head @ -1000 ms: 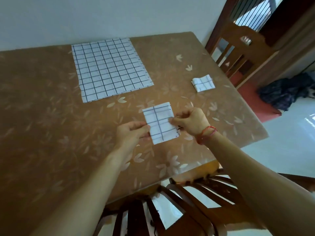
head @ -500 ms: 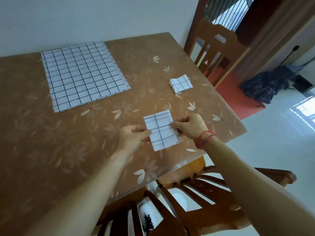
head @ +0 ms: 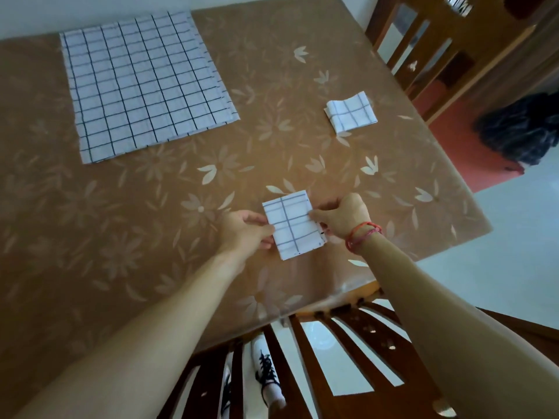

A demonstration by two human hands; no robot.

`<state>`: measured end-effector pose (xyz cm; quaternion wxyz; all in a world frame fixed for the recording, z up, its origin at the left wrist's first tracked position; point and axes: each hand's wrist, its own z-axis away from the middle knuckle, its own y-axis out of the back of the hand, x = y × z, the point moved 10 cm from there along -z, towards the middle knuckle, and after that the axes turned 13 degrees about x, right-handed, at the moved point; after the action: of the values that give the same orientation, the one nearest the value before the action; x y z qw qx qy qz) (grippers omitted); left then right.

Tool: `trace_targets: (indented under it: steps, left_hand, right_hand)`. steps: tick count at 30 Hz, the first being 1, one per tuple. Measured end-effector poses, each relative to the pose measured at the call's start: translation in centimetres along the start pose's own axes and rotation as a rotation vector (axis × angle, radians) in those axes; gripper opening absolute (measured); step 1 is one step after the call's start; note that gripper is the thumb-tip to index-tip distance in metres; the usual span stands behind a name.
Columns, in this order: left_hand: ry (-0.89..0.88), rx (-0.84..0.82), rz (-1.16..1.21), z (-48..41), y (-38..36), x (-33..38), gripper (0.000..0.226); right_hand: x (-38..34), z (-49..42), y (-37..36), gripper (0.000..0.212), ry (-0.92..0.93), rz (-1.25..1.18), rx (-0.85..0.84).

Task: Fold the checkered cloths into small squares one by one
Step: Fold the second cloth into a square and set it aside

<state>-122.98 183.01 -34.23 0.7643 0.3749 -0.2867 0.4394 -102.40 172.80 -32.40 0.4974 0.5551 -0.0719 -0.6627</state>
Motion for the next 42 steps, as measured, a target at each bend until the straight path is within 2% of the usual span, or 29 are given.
trace_targets:
  steps: [13,24,38,40,42]
  left_hand:
    - [-0.037,0.045,-0.136,-2.8,-2.5,-1.6,0.014]
    - [-0.100,0.057,-0.186,-3.0,-2.5,-1.7,0.015]
    - [-0.187,0.100,-0.218,-3.0,-2.3,-1.4,0.012]
    - [-0.235,0.106,-0.258,-3.0,-2.2,-1.1,0.010]
    - [-0.405,0.133,-0.359,-2.5,-1.8,0.3,0.003]
  right_hand:
    - [1.7,-2.3,-1.7,0.020,0.053,0.058,0.030]
    - [1.5,-2.2,-1.8,0.008,0.106,0.108,0.063]
    - [1.3,-2.1,-2.0,0.007,0.189,0.106,0.084]
    - [1.2,-2.0,-1.9,0.005,0.198,0.115,0.078]
    - [0.5,-2.1,-1.2,0.006,0.256,0.161,0.142]
